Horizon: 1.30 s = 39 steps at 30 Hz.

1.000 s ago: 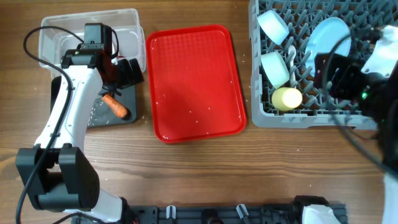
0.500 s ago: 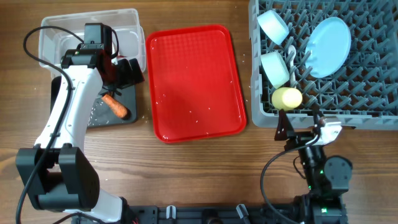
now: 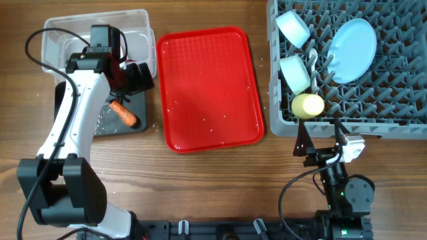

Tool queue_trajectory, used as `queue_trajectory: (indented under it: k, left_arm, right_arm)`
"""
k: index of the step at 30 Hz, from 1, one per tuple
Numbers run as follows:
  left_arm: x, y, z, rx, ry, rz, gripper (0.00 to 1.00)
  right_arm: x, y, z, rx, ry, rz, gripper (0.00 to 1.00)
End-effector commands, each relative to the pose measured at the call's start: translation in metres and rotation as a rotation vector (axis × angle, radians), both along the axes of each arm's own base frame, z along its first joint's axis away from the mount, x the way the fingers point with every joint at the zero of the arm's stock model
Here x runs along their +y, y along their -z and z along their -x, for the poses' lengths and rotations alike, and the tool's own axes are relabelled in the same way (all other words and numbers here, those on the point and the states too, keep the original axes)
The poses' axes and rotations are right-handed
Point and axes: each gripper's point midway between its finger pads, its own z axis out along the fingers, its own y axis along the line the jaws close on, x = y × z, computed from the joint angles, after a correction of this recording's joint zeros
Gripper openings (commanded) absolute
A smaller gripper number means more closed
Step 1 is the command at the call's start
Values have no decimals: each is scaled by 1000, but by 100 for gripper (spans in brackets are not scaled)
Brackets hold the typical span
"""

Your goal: Sort waste into correct bins and load items into the dishwasher rack

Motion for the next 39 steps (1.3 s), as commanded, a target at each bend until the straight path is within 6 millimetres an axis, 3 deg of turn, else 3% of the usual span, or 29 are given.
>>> queue_trajectory:
  k: [1, 12, 16, 18, 20, 23, 25, 27, 32, 39]
  left_arm:
    - [3, -11, -2, -33, -12, -3, 100]
    - [3, -9, 4, -6, -12, -4, 100]
    - [2, -16, -17, -95, -9, -3, 100]
    - [-1, -31, -33, -190, -2, 2, 100]
    - [-16, -62, -55, -360, 83, 3, 100]
    - [-36, -106, -62, -597, 232, -59, 100]
    - [-36, -121, -43, -696, 253, -81, 100]
    - [-31, -120, -24, -741, 240, -86, 100]
    - [-16, -88, 54, -902, 155, -58, 100]
    - [-9, -63, 114, -1137, 132, -75, 100]
  right_arm:
    - [2, -1, 0, -2, -7, -13, 100]
    - [2, -1, 0, -3, -7, -14, 100]
    - [2, -1, 0, -2, -7, -14, 100]
    - [2, -1, 0, -2, -7, -14, 100]
    - [2, -1, 0, -2, -7, -14, 100]
    - [2, -1, 0, -2, -7, -13, 100]
    - [2, -1, 0, -2, -7, -13, 100]
    - [2, -1, 0, -2, -7, -13, 100]
    - [2, -1, 0, -2, -7, -13, 100]
    - [2, -1, 0, -3, -7, -14, 100]
